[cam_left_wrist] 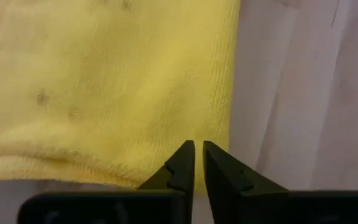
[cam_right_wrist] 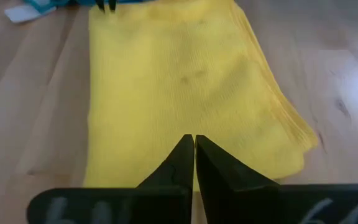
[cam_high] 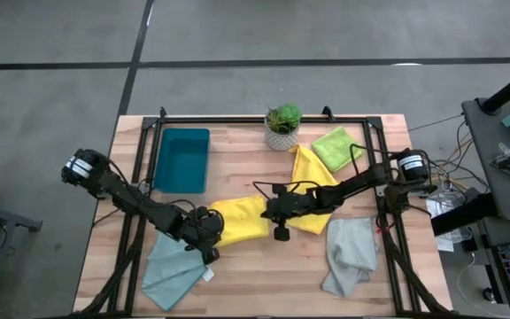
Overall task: Fold microfiber towels
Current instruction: Fold the left yellow towel
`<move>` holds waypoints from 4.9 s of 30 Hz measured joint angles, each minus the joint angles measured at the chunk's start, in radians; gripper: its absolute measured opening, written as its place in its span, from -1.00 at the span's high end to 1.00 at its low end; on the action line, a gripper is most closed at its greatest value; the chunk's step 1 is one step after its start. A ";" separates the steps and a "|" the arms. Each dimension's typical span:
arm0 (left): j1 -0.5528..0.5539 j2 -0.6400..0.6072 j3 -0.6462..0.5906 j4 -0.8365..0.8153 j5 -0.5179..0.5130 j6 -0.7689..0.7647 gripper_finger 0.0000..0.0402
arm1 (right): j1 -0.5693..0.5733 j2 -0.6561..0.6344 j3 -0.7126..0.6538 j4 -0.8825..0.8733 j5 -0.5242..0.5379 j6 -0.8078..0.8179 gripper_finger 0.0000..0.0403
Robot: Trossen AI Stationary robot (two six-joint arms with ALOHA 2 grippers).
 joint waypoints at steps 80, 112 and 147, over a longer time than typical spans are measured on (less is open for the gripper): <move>0.291 0.044 0.050 -0.251 -0.051 -0.120 0.91 | -0.031 0.000 0.025 -0.006 0.003 0.090 0.61; 0.292 0.043 0.069 -0.304 -0.057 -0.062 0.24 | -0.031 0.000 0.025 -0.009 0.002 0.095 0.61; 0.292 -0.054 0.147 -0.533 -0.146 0.017 1.00 | -0.031 0.000 0.024 -0.013 0.002 0.096 0.61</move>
